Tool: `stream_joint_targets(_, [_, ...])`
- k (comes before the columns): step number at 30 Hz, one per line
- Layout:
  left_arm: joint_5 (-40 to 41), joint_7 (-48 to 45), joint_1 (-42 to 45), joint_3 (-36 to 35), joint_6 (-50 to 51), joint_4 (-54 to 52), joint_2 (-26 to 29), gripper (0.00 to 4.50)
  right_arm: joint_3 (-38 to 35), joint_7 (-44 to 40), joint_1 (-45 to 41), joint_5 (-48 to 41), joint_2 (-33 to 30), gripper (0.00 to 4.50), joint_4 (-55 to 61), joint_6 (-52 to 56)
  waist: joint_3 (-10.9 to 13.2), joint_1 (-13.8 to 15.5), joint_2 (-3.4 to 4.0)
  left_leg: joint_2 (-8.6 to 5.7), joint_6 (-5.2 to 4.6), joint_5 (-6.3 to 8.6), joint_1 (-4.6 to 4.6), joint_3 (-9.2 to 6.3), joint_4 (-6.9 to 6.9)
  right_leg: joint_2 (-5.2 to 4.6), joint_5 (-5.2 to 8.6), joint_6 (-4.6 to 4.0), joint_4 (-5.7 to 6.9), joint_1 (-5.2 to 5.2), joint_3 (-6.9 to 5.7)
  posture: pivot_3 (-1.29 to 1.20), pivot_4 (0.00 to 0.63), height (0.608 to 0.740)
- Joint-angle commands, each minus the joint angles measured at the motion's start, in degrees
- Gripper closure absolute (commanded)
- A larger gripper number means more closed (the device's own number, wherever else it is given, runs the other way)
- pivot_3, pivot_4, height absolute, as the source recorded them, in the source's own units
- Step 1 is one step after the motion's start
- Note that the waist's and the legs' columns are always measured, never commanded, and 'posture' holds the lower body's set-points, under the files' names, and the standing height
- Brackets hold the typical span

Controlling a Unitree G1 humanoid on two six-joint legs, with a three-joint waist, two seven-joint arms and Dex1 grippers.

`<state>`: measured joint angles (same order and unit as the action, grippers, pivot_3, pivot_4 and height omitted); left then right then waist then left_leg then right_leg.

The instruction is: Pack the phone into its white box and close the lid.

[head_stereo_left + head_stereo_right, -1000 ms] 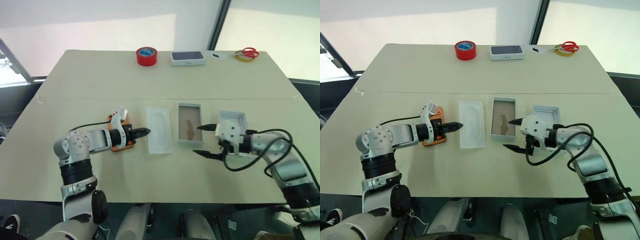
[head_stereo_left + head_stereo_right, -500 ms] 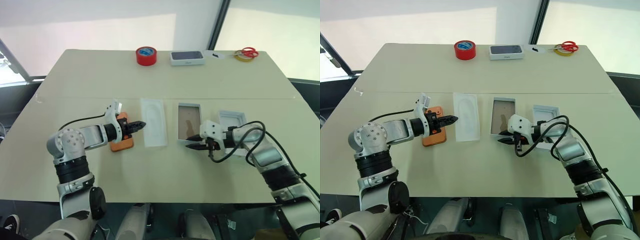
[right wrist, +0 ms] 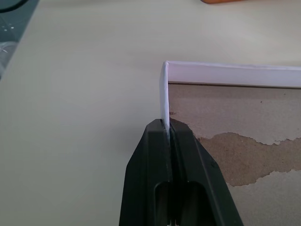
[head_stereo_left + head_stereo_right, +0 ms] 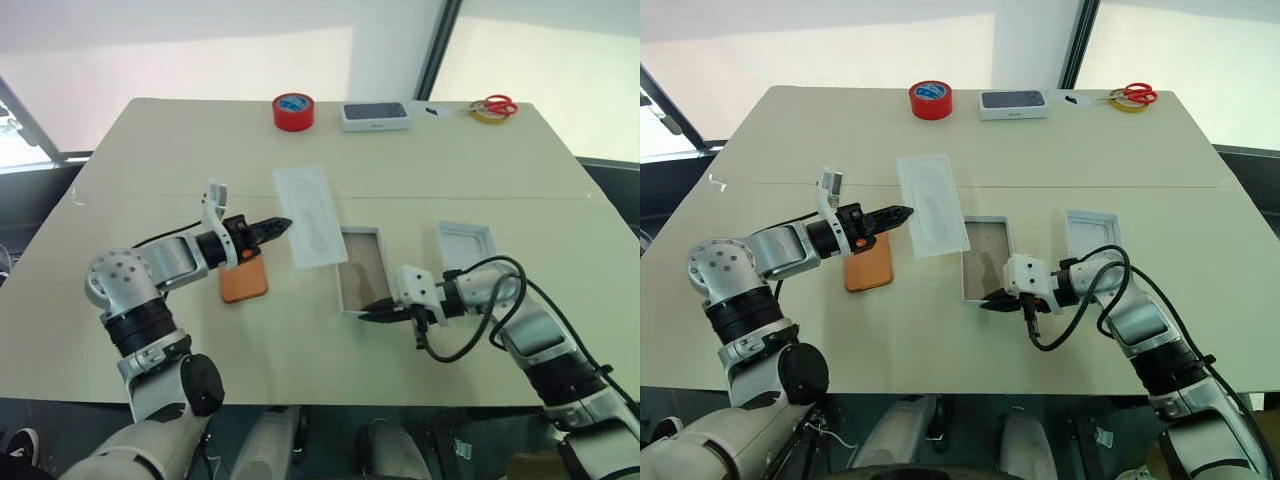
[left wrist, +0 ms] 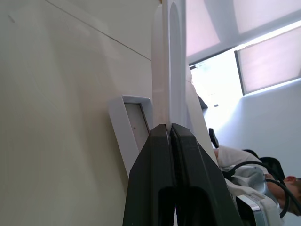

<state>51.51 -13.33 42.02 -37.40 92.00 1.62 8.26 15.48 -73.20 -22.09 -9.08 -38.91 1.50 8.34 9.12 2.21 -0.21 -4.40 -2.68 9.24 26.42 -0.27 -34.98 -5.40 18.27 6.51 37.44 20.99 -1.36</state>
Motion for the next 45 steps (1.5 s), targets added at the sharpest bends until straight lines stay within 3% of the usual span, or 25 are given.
stream_joint_targets(1, [3.36,0.33,0.79,1.72,0.5,0.23,0.27,4.5,-0.57,1.46,-0.27,0.02,0.25,4.45,2.1,-0.01,0.0,-0.04,0.0,0.0,0.0,0.0,0.0,0.0,0.01,0.0,0.0,0.0,0.0,0.01,0.0,0.0,0.15,0.738])
stream_joint_targets(3, [3.93,0.46,0.47,2.53,0.5,0.67,0.49,4.5,-0.56,2.41,-0.22,0.4,0.49,4.45,2.32,-0.28,0.0,-0.06,0.0,0.0,0.0,0.0,0.0,0.0,0.02,0.0,0.0,0.0,0.0,0.01,0.0,0.0,0.15,0.738])
stream_joint_targets(10, [5.53,-0.41,-1.25,5.63,0.5,1.57,1.09,4.5,-4.73,5.33,3.54,-0.39,-2.73,1.01,6.68,0.06,0.0,0.18,0.0,0.0,0.01,0.0,0.01,0.0,0.02,-0.02,0.0,0.0,0.0,0.02,0.01,0.0,0.15,0.738])
stream_joint_targets(16, [4.52,-3.34,-0.47,7.55,-0.88,4.89,1.22,4.5,-15.05,5.29,9.46,-4.01,-10.61,1.01,7.29,0.53,0.01,0.09,-0.02,-0.02,-0.02,0.02,0.01,0.0,0.02,-0.04,0.0,0.0,-0.03,0.0,0.01,0.0,0.15,0.738])
stream_joint_targets(21, [3.38,-6.87,-1.02,12.61,-3.32,7.87,1.09,4.5,-21.29,6.83,10.31,-6.76,-11.65,1.01,5.4,0.81,0.02,0.02,-0.03,-0.01,-0.1,0.06,0.01,0.0,0.07,-0.04,0.0,-0.01,-0.04,0.01,0.02,0.0,0.15,0.738])
stream_joint_targets(28, [-1.35,-12.0,-1.58,21.77,-10.08,11.78,1.75,4.5,-21.99,8.46,11.05,-8.64,-10.53,1.01,8.29,1.73,0.02,0.06,-0.03,0.0,-0.1,0.06,0.02,0.0,0.09,-0.05,0.01,-0.01,-0.08,0.01,0.02,0.0,0.15,0.738])
stream_joint_targets(40, [-3.53,-14.56,-0.83,23.27,-13.54,16.1,1.0,4.5,-21.65,10.25,12.51,-8.39,-10.52,1.01,9.11,0.94,0.02,0.04,-0.03,0.0,-0.33,0.2,0.04,-0.02,0.09,-0.07,0.01,-0.01,-0.11,0.02,0.02,0.0,0.15,0.738])
stream_joint_targets(43, [-3.4,-14.96,-0.57,22.97,-13.91,16.72,0.8,3.6,-21.45,10.55,12.6,-8.18,-10.49,0.95,9.01,0.65,0.02,0.09,-0.03,0.0,-0.34,0.2,0.05,-0.02,0.08,-0.07,0.01,-0.01,-0.11,0.02,0.02,0.0,0.15,0.738])
stream_joint_targets(45, [-3.52,-15.06,-0.66,23.26,-14.01,16.59,0.81,2.61,-21.19,10.71,12.67,-7.95,-10.42,0.95,8.86,0.41,0.02,0.08,-0.03,0.0,-0.34,0.2,0.05,-0.02,0.08,-0.07,0.01,-0.01,-0.11,0.02,0.02,0.0,0.15,0.738])
